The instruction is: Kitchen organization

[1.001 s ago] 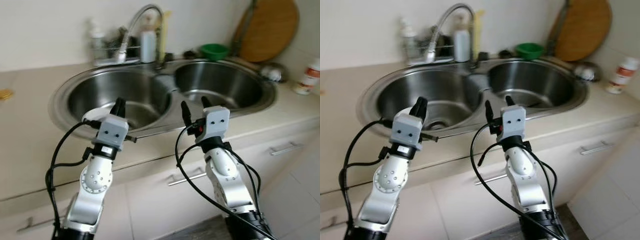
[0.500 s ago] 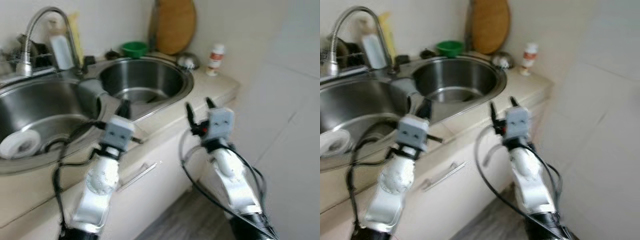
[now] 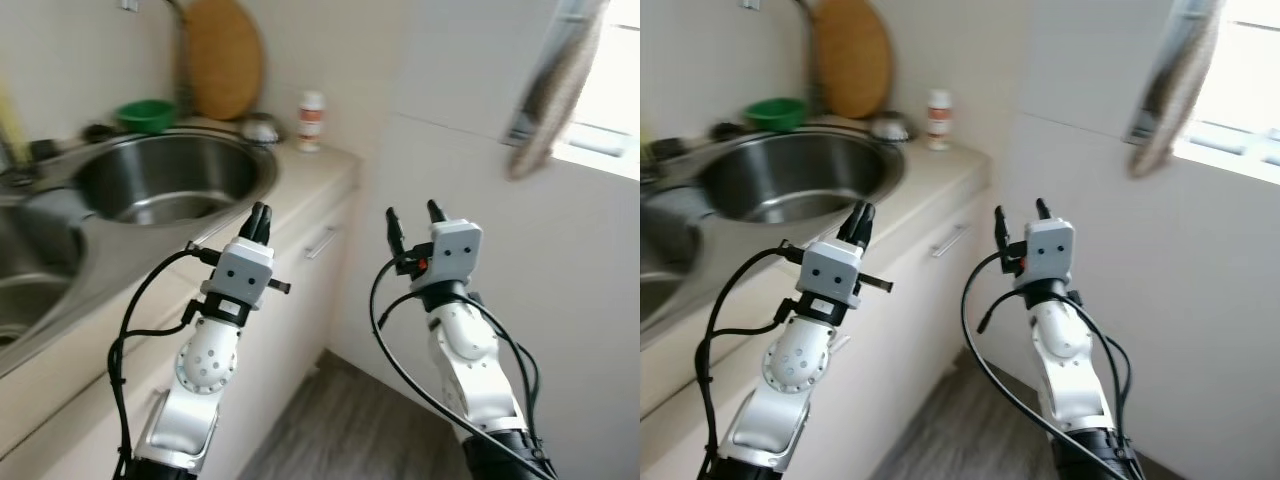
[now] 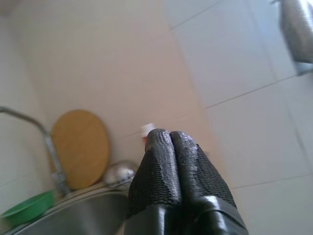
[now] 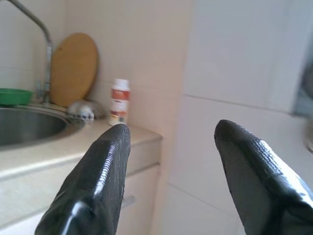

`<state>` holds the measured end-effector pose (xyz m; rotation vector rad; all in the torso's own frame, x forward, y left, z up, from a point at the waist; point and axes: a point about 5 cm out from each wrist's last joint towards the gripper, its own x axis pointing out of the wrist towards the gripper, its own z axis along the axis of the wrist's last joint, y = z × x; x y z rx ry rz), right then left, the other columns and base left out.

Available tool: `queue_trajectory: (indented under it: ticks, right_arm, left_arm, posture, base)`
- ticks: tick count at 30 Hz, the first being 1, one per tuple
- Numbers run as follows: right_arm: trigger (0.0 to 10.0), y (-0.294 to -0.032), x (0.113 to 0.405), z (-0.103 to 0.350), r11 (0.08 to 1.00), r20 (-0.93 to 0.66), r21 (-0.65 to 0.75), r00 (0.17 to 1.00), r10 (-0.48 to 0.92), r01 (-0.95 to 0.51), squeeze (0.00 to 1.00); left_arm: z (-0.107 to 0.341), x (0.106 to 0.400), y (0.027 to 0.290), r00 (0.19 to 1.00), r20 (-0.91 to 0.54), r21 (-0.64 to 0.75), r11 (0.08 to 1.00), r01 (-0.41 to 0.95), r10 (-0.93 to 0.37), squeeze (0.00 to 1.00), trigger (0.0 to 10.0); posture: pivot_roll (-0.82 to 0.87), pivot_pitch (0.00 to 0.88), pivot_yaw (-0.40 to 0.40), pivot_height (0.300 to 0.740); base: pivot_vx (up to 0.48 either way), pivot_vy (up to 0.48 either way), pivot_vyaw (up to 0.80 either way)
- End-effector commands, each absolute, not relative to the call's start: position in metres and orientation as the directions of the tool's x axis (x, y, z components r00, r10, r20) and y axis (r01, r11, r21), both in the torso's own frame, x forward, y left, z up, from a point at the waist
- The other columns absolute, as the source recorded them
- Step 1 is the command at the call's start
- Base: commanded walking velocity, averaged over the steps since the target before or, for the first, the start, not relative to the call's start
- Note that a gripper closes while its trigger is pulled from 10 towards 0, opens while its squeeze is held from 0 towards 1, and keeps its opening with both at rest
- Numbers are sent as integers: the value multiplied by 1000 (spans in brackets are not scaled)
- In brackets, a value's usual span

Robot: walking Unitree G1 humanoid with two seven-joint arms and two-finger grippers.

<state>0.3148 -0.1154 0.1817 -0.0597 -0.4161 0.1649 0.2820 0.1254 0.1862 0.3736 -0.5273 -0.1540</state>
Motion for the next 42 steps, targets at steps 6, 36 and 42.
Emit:
queue_trajectory:
  ticks: [6, 36, 42]
  right_arm:
    - [10000, -125, 316, 178, 988, 380, -124, 916, 132, -91, 0]
    - [10000, -124, 322, 153, 978, 238, -199, 964, 116, -68, 0]
    - [10000, -121, 320, 142, 969, 186, -227, 972, 146, -102, 0]
  left_arm:
    - [177, 282, 120, 861, 430, 411, 908, 82, -273, 0, 10000]
    - [157, 283, 121, 895, 346, 435, 893, 112, -281, 0, 10000]
    - [148, 281, 123, 907, 316, 438, 890, 122, -280, 0, 10000]
  posture:
    - [-54, 0, -30, 740]
    - [-55, 0, -21, 740]
    - [-53, 0, -22, 740]
  base:
    - [0, 0, -800]
    - [0, -116, -691]
    - [0, -480, 0]
